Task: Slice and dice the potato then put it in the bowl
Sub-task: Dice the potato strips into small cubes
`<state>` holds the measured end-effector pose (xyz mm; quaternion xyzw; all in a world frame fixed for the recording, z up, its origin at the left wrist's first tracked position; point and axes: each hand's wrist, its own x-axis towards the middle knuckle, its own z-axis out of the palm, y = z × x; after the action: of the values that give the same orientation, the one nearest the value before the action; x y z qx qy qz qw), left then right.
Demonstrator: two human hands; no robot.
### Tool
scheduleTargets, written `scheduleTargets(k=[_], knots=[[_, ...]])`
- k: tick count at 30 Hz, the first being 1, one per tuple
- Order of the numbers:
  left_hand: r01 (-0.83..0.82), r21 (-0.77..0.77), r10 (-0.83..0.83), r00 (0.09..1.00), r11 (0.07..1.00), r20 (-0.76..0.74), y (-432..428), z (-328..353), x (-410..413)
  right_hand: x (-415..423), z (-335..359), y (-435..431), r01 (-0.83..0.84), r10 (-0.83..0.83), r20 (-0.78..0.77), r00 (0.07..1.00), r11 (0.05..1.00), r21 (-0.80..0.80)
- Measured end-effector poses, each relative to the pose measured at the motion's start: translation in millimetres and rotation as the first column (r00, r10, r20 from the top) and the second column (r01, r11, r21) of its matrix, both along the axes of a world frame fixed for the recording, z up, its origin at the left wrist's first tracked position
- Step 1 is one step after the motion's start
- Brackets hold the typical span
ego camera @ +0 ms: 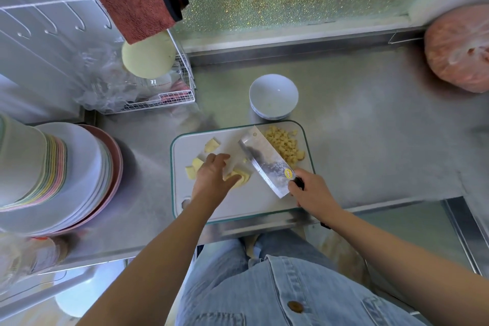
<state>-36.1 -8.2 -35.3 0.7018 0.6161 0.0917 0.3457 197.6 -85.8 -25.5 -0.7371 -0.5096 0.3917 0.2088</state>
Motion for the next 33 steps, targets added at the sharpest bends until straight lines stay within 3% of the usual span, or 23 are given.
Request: scheduleTargets(k=[4, 8, 13, 19, 25, 33], knots=[[0.09, 0.05, -0.078, 0.976, 0.995, -0.204, -17, -6, -2, 1, 1, -2, -0.086, 0.082, 0.067, 0.994, 0.995, 0.048], [0.05, 0.146, -0.015, 0.973, 0.988, -0.232, -24, -9, 12, 2, 6, -3, -0.202, 0.186, 0.19, 0.964, 0.977, 0.07], [-0.034, 0.137, 0.066, 0.969, 0.99, -0.24, -27, -6, 19, 1, 12, -5, -0.334, 0.296, 0.319, 0.9, 0.94, 0.068], [-0.133, 0.077, 0.147, 0.96, 0.988, -0.239, -27, -6, 26, 1, 12, -8, -0.43, 0.384, 0.351, 0.854, 0.901, 0.061], [-0.065, 0.131, 0.1, 0.956, 0.989, -0.276, -33, -8, 25, 4, 12, 2, -0.466, 0.444, 0.403, 0.8, 0.883, -0.047], [0.07, 0.13, -0.032, 0.961, 0.989, -0.275, -19, -10, 14, -11, 14, -1, -0.552, 0.534, 0.291, 0.794, 0.833, -0.025]])
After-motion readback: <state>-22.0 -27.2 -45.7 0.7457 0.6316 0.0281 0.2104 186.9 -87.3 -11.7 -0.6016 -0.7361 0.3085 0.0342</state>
